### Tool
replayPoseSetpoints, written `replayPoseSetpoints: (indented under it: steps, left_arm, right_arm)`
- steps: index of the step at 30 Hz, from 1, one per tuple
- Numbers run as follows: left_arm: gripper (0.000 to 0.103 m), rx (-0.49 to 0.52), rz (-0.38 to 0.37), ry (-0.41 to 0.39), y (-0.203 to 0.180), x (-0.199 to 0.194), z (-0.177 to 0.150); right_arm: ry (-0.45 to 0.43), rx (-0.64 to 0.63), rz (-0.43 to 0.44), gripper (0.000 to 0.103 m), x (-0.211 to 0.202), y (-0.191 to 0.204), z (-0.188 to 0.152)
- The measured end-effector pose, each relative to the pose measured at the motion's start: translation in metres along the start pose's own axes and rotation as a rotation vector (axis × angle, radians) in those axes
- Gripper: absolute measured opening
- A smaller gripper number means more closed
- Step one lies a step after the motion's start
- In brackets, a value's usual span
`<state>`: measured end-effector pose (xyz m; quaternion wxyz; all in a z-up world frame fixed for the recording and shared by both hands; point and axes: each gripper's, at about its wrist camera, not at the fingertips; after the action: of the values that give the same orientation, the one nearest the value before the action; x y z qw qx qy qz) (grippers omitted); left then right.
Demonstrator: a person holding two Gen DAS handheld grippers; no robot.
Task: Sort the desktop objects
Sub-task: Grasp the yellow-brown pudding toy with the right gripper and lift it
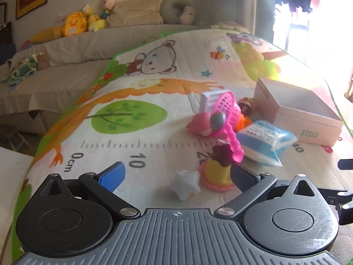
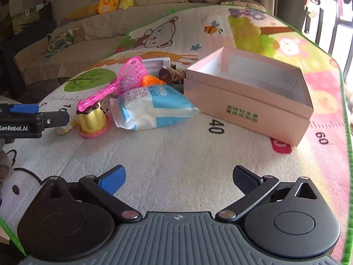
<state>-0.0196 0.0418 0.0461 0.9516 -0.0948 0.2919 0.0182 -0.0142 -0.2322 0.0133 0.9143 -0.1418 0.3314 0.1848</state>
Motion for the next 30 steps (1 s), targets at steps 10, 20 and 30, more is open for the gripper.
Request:
replayPoseSetpoints:
  steps: [10, 20, 30]
  left_arm:
    - [0.103, 0.176, -0.054, 0.057, 0.016, -0.026, -0.029]
    - [0.103, 0.192, -0.081, 0.097, 0.008, -0.007, -0.039]
    - [0.103, 0.212, -0.107, 0.1, -0.003, 0.002, -0.042]
  right_arm:
    - [-0.098, -0.166, 0.047, 0.103, 0.012, 0.041, 0.055]
    - [-0.081, -0.243, 0.191, 0.068, 0.061, 0.09, 0.081]
    - [-0.022, -0.192, 0.267, 0.039, 0.057, 0.072, 0.058]
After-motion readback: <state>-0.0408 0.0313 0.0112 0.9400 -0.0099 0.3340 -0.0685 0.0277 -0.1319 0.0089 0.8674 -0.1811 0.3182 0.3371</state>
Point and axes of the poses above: each gripper's, at about its wrist camera, not at the fingertips, and x roughly the way its jaws point, y to its left, z to its top, and after that the axes turned 10 degrees about -x, right-handed
